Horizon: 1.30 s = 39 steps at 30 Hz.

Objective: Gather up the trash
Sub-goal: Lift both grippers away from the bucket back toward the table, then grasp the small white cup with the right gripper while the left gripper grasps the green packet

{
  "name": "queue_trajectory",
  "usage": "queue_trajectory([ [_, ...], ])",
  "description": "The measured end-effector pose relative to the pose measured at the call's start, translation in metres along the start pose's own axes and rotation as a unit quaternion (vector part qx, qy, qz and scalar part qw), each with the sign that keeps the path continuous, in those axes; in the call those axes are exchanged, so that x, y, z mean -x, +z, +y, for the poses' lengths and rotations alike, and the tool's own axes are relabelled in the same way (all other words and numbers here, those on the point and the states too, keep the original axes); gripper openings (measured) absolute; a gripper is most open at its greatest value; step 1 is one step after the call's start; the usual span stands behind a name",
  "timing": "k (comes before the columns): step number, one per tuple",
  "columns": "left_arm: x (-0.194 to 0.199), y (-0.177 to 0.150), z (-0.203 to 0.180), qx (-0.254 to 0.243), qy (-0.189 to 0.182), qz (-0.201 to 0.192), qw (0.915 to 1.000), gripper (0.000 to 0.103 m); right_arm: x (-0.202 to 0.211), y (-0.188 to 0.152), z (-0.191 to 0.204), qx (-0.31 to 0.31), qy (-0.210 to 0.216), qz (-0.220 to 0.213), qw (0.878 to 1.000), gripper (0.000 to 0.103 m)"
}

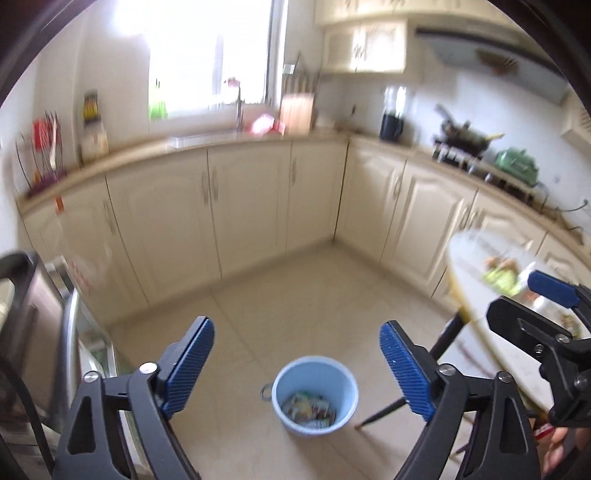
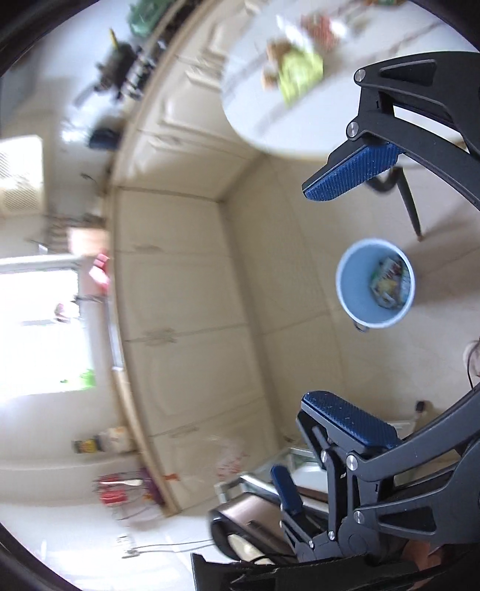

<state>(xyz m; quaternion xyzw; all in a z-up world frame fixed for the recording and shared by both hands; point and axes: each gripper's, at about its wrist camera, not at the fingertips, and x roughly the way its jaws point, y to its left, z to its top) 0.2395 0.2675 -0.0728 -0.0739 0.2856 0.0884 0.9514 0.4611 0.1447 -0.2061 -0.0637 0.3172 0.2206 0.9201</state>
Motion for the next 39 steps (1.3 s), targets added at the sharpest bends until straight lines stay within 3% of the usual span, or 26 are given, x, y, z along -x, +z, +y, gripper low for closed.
queue_trajectory([
  [4, 0.058, -0.006, -0.039, -0.015, -0.014, -0.062, 0.9979, 0.099, 0.08, 0.003, -0.01, -0.006, -0.038, -0.054, 0.998, 0.103],
  [10, 0.132, -0.044, -0.091, -0.036, -0.063, -0.137, 0.988, 0.102, 0.19, -0.001, -0.022, -0.01, -0.082, -0.123, 0.989, 0.103],
  [13, 0.157, -0.078, -0.111, -0.05, -0.08, -0.172, 0.9805, 0.102, 0.239, -0.004, -0.025, -0.013, -0.111, -0.155, 0.982, 0.103],
  [16, 0.19, -0.097, -0.122, -0.064, -0.099, -0.206, 0.9715, 0.102, 0.276, -0.006, -0.024, -0.015, -0.136, -0.181, 0.974, 0.103],
  [22, 0.222, -0.142, -0.099, -0.076, -0.131, -0.25, 0.9564, 0.102, 0.343, -0.016, -0.028, -0.02, -0.174, -0.22, 0.96, 0.103],
  [28, 0.231, -0.184, -0.085, -0.081, -0.15, -0.285, 0.9434, 0.102, 0.381, -0.021, -0.035, -0.027, -0.202, -0.248, 0.947, 0.103],
  [32, 0.221, -0.196, -0.091, -0.091, -0.155, -0.283, 0.9422, 0.102, 0.392, -0.024, -0.05, -0.039, -0.217, -0.25, 0.943, 0.103],
  [34, 0.212, -0.195, -0.094, -0.096, -0.157, -0.277, 0.9432, 0.102, 0.393, -0.026, -0.059, -0.045, -0.223, -0.248, 0.941, 0.103],
  [39, 0.182, -0.152, -0.128, -0.104, -0.161, -0.249, 0.9492, 0.102, 0.384, -0.034, -0.093, -0.069, -0.242, -0.232, 0.94, 0.103],
])
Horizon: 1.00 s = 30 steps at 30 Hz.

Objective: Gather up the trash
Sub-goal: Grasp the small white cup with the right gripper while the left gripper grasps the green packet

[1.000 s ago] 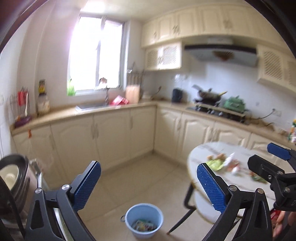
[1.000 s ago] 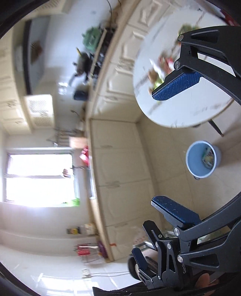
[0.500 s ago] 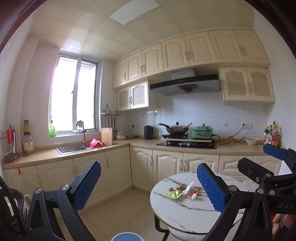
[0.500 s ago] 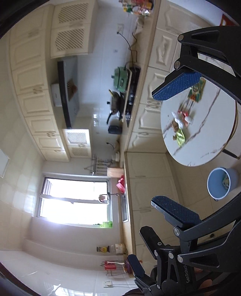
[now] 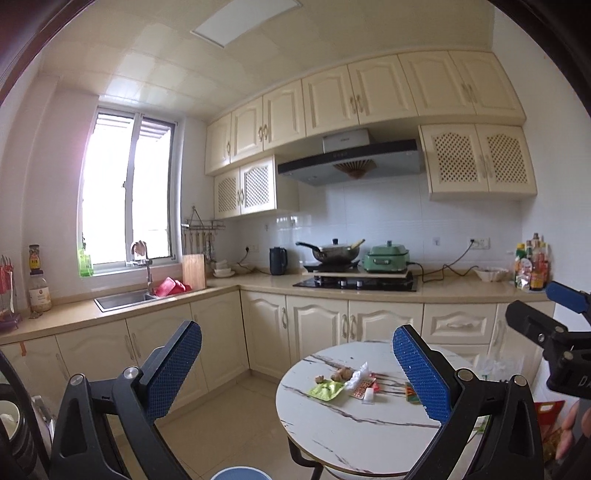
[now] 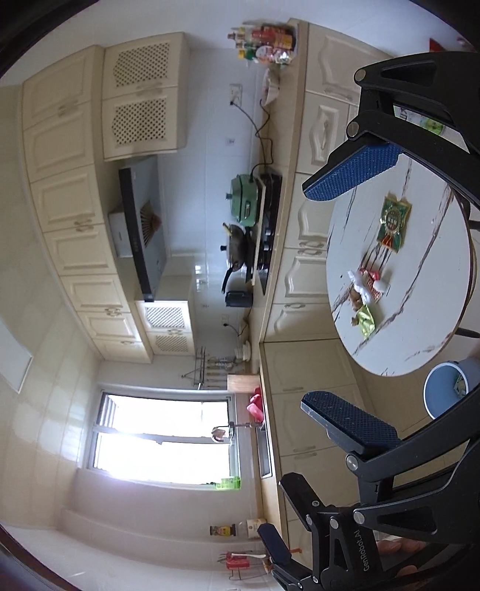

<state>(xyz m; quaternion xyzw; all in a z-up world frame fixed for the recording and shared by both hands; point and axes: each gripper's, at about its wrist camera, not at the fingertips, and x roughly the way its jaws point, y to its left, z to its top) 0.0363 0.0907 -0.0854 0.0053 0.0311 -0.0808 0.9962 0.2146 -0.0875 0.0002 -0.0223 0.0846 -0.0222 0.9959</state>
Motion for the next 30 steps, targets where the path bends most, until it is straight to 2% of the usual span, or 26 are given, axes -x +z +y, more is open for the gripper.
queue_trajectory([
  [7, -0.084, 0.002, -0.004, -0.008, -0.019, 0.073, 0.9972, 0.102, -0.062, -0.027, -0.044, -0.025, -0.027, 0.058, 0.998, 0.103],
  [13, -0.186, -0.007, -0.002, 0.0, -0.03, 0.163, 0.9862, 0.102, -0.143, -0.07, -0.071, -0.043, -0.039, 0.141, 0.988, 0.103],
  [18, -0.273, -0.004, -0.002, 0.01, -0.02, 0.217, 0.9759, 0.102, -0.229, -0.115, -0.074, -0.066, -0.019, 0.231, 0.971, 0.103],
  [23, -0.339, -0.017, 0.006, 0.009, -0.016, 0.257, 0.9663, 0.102, -0.317, -0.16, -0.058, -0.069, -0.009, 0.319, 0.945, 0.103],
  [26, -0.381, -0.022, 0.012, 0.01, -0.024, 0.276, 0.9609, 0.102, -0.359, -0.181, -0.049, -0.071, -0.004, 0.352, 0.933, 0.102],
  [27, -0.394, -0.024, 0.013, 0.009, -0.023, 0.284, 0.9586, 0.102, -0.37, -0.187, -0.047, -0.071, -0.003, 0.359, 0.931, 0.1],
  [30, -0.431, -0.031, 0.016, 0.01, -0.03, 0.299, 0.9537, 0.102, -0.396, -0.203, -0.041, -0.068, -0.003, 0.379, 0.923, 0.085],
])
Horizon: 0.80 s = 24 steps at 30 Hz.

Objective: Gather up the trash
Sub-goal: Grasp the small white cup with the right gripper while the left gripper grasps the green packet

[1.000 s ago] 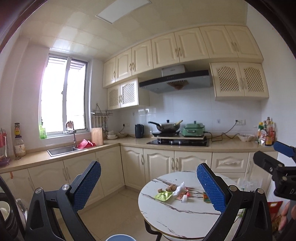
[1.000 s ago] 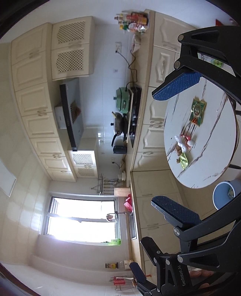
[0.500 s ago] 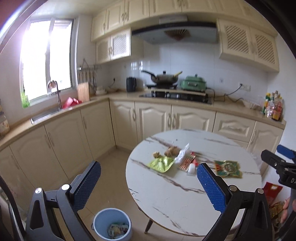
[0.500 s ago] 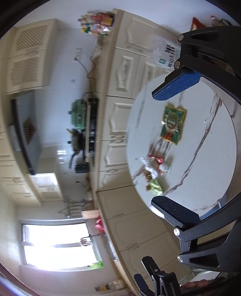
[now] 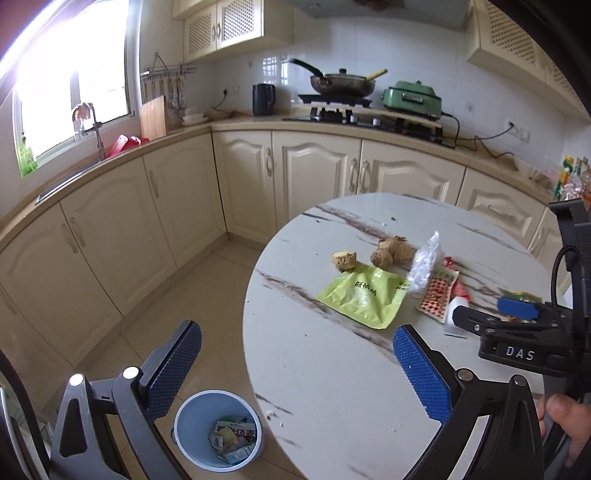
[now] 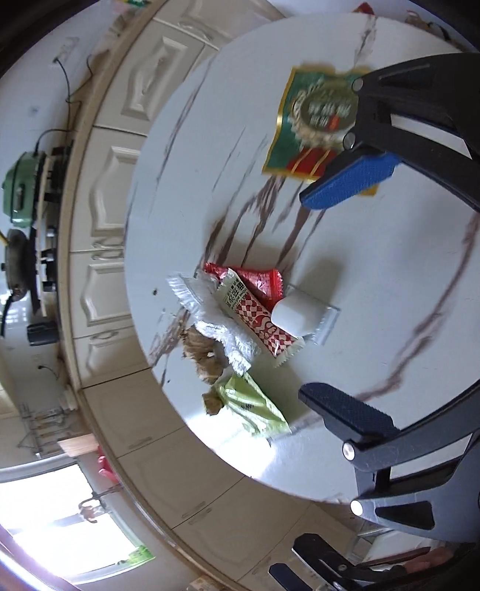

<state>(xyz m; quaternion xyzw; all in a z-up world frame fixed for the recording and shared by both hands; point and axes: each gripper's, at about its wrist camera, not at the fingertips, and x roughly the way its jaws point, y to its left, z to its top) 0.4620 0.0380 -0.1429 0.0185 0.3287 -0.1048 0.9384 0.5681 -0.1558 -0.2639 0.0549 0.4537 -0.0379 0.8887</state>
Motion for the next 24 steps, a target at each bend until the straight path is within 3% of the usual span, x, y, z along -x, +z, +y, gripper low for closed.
queue_trajectory([
  [2, -0.022, 0.008, 0.003, 0.003, -0.012, 0.009, 0.9999, 0.102, -0.013, 0.0, 0.0, 0.001, 0.003, 0.013, 1.0, 0.073],
  [6, -0.065, 0.029, 0.009, 0.025, -0.055, 0.035, 0.9975, 0.102, -0.018, 0.002, -0.007, 0.002, -0.004, 0.01, 1.0, 0.06],
  [8, -0.081, 0.036, 0.011, 0.033, -0.075, 0.047, 0.9956, 0.102, -0.017, 0.004, -0.01, 0.012, -0.009, 0.01, 1.0, 0.038],
  [10, -0.097, 0.043, 0.011, 0.032, -0.085, 0.056, 0.9943, 0.102, -0.015, 0.003, -0.015, 0.024, -0.018, 0.013, 0.999, 0.024],
  [17, -0.149, 0.067, 0.001, -0.017, -0.107, 0.085, 0.9905, 0.102, -0.003, -0.004, -0.034, 0.022, -0.004, 0.015, 1.0, 0.022],
  [24, -0.188, 0.085, -0.013, -0.05, -0.079, 0.11, 0.9895, 0.1, 0.001, -0.004, -0.042, 0.012, 0.004, 0.014, 1.0, 0.021],
])
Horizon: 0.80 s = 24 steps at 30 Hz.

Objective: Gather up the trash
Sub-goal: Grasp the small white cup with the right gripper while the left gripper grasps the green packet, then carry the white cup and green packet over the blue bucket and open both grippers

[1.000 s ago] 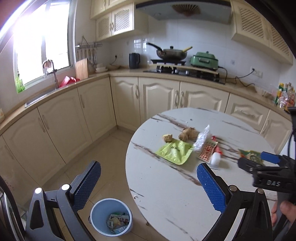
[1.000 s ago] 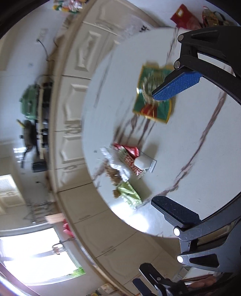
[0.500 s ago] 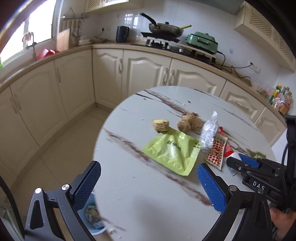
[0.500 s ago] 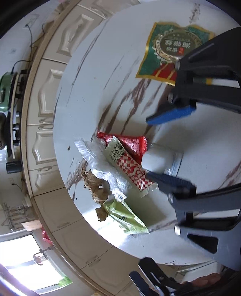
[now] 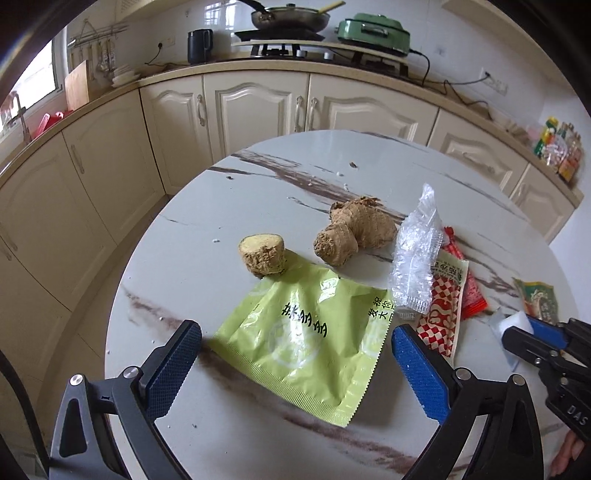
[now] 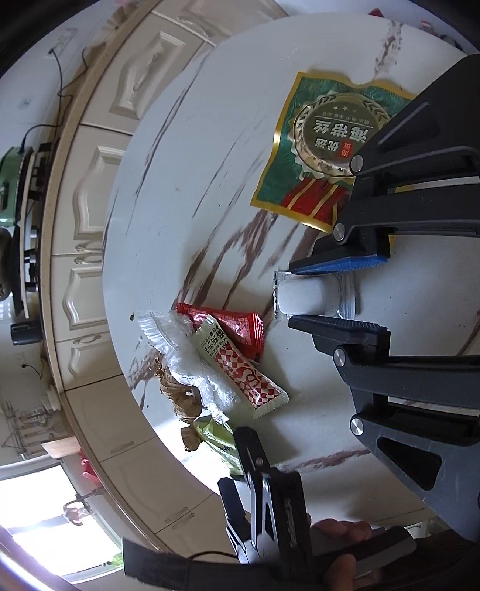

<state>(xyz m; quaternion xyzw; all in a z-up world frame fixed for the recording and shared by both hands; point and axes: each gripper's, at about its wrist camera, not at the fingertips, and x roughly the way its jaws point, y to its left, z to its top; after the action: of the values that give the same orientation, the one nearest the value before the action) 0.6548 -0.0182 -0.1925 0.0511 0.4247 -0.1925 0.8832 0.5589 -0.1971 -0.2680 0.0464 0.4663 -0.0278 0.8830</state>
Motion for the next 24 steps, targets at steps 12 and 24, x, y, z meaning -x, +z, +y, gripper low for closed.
queue_trajectory([
  [12, 0.004, -0.006, -0.019, -0.042, -0.014, -0.016, 0.9989, 0.046, -0.001, 0.001, -0.004, -0.009, 0.011, 0.0, 1.0, 0.022],
  [24, 0.027, -0.028, -0.015, -0.021, -0.059, -0.021, 0.9979, 0.012, 0.009, -0.007, -0.002, -0.008, 0.013, -0.006, 1.0, 0.021],
])
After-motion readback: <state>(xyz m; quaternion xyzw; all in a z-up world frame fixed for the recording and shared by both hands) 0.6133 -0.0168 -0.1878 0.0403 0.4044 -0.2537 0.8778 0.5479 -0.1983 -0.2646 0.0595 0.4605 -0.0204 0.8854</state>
